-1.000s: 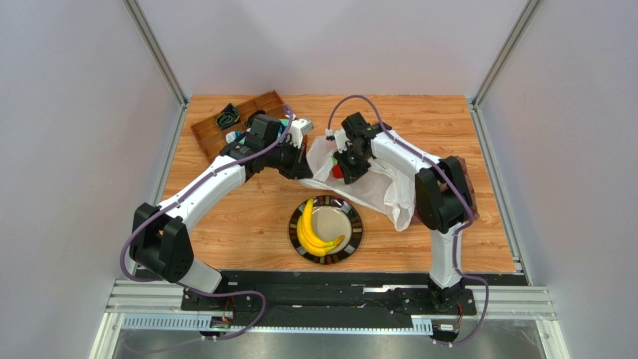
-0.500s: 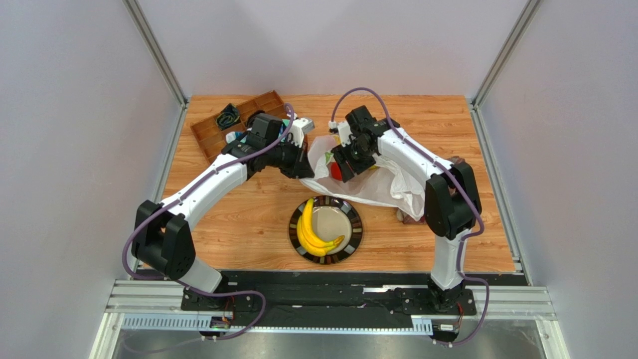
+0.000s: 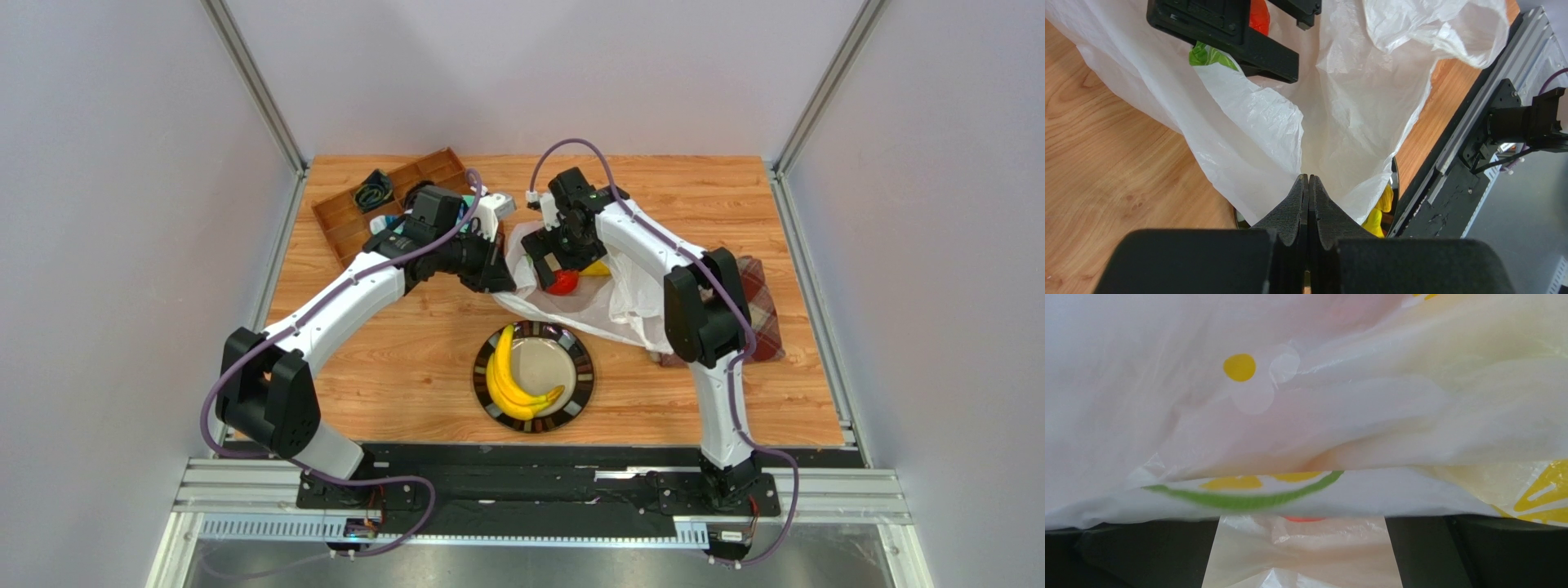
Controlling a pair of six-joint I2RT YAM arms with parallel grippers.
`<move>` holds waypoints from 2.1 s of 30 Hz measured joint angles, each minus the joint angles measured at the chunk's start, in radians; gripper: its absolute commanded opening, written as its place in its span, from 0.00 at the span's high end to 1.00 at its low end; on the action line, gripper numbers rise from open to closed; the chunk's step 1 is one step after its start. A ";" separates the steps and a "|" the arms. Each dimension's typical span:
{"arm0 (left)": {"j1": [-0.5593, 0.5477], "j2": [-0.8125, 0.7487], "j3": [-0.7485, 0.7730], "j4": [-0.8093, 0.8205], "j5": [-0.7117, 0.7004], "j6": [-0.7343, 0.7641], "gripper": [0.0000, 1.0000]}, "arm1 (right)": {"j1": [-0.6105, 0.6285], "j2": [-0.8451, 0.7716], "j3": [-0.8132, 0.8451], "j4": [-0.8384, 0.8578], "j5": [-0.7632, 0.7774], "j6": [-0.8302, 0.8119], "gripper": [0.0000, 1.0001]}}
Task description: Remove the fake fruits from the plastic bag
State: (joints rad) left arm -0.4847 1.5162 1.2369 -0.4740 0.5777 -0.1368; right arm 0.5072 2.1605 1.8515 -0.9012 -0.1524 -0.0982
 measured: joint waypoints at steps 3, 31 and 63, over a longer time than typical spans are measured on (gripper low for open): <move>0.000 0.000 0.000 0.000 0.002 0.000 1.00 | 0.000 0.027 0.019 0.000 0.026 0.001 0.08; 0.003 0.096 0.148 0.028 -0.026 -0.010 1.00 | 0.017 -0.524 -0.233 -0.278 -0.183 -0.251 0.40; 0.147 0.113 0.135 0.046 0.024 -0.026 1.00 | 0.252 -0.342 -0.408 0.024 -0.258 -0.426 0.00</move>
State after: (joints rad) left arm -0.3378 1.6287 1.3716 -0.4282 0.6022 -0.1631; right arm 0.7593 1.8183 1.4433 -0.8772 -0.4103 -0.5243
